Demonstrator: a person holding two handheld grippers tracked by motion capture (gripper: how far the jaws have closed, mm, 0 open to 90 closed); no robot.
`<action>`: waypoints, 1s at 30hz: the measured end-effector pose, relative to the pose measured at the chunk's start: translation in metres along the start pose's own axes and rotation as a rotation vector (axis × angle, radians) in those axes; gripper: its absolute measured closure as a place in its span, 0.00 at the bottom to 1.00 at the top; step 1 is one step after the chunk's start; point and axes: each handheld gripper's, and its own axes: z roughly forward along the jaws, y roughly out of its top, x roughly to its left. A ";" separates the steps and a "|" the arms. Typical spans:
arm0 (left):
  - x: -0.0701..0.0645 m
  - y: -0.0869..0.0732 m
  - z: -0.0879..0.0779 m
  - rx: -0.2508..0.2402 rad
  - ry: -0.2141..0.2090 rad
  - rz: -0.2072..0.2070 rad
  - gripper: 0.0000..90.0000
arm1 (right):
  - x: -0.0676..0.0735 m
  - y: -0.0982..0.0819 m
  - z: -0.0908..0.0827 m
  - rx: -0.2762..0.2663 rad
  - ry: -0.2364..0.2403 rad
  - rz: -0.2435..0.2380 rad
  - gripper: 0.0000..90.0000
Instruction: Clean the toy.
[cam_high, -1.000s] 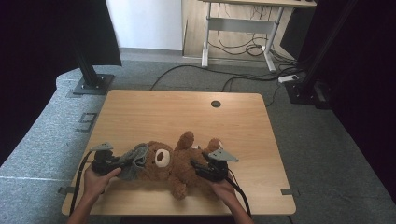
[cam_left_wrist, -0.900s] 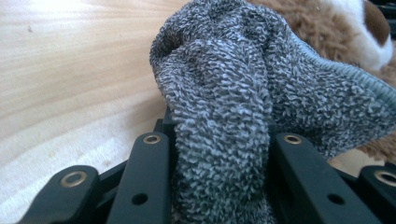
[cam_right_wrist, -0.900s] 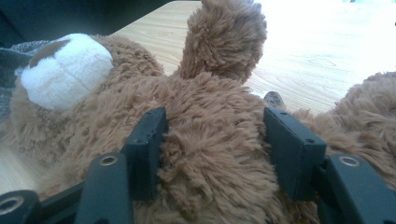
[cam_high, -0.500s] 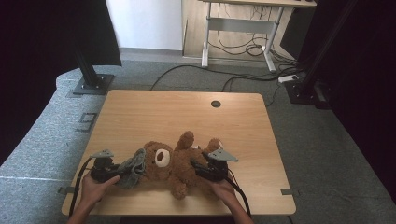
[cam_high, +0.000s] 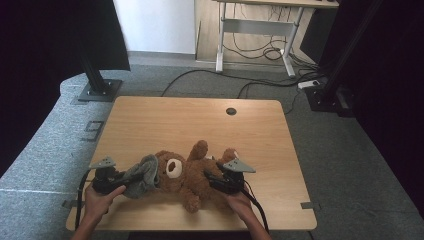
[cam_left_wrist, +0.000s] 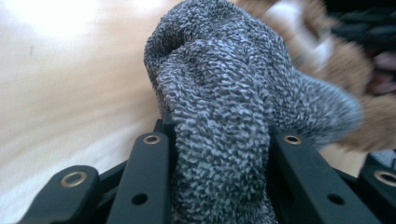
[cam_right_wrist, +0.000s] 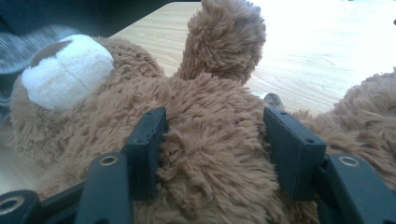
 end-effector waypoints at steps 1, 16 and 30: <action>-0.003 0.003 -0.001 -0.015 -0.010 0.005 0.75 | 0.000 0.000 0.000 -0.001 0.001 0.002 0.46; -0.025 0.038 0.024 -0.035 -0.048 0.052 0.75 | 0.004 0.009 -0.001 -0.028 0.051 0.051 0.46; -0.021 0.033 0.033 -0.021 -0.047 0.035 0.75 | -0.036 0.008 -0.039 0.108 0.021 -0.004 0.37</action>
